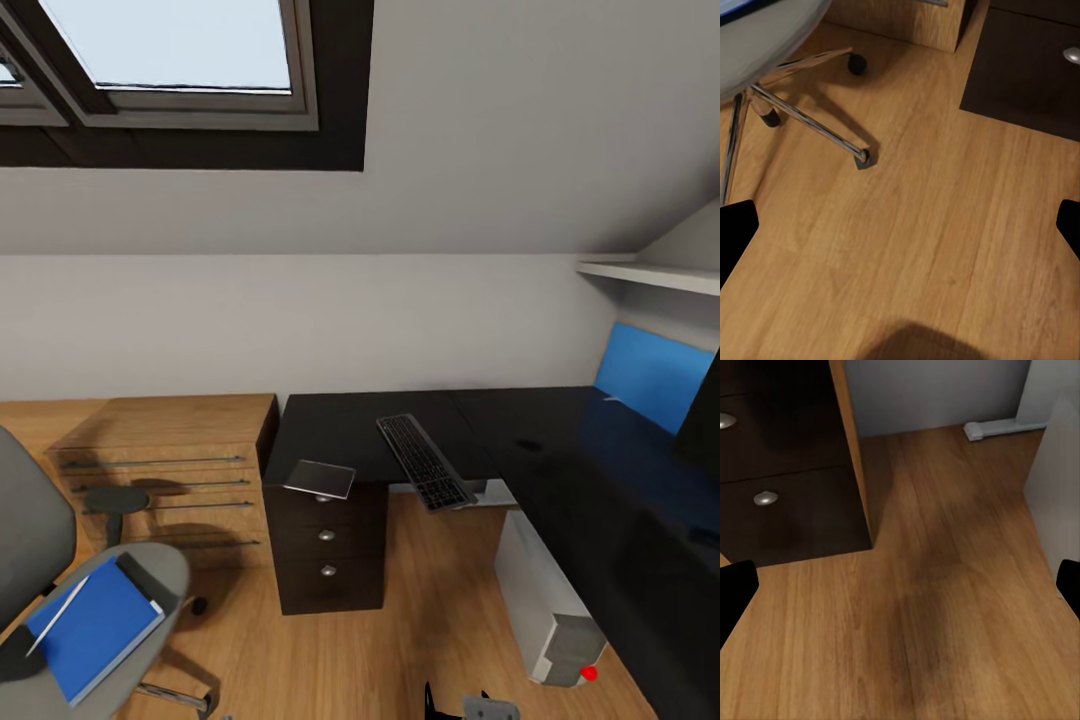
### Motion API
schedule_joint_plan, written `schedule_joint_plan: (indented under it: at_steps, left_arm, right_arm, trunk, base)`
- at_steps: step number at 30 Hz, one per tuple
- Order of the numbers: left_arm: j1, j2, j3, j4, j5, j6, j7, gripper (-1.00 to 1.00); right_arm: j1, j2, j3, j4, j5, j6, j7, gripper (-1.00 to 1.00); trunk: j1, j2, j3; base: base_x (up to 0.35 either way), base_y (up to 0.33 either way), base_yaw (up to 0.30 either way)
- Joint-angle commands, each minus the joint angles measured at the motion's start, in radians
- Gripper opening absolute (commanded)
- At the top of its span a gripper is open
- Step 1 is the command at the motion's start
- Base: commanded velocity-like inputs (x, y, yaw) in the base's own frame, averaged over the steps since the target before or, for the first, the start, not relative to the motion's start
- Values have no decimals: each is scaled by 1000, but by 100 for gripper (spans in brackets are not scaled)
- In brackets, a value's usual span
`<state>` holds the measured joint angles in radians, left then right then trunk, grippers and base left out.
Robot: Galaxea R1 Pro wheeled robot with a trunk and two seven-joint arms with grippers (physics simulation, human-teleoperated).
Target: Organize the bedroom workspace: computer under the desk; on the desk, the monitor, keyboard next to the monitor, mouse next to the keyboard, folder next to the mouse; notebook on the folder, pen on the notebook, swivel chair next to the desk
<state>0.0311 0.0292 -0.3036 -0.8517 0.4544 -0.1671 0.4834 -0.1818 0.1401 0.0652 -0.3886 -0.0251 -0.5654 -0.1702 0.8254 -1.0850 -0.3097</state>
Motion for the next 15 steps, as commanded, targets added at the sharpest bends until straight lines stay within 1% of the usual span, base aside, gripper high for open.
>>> schedule_joint_plan:
  at_steps: [1,15]
  left_arm:
    - [0,1,-6,-1,10,-6,6,100]
    - [0,1,-5,-1,11,-7,10,100]
  right_arm:
    - [-1,-1,7,1,-3,-3,-8,100]
    - [-1,-1,7,1,-3,-4,-8,100]
  trunk:
    - [4,-8,-4]
    - [58,-106,-48]
  base:
    - [0,0,0]
    - [0,0,0]
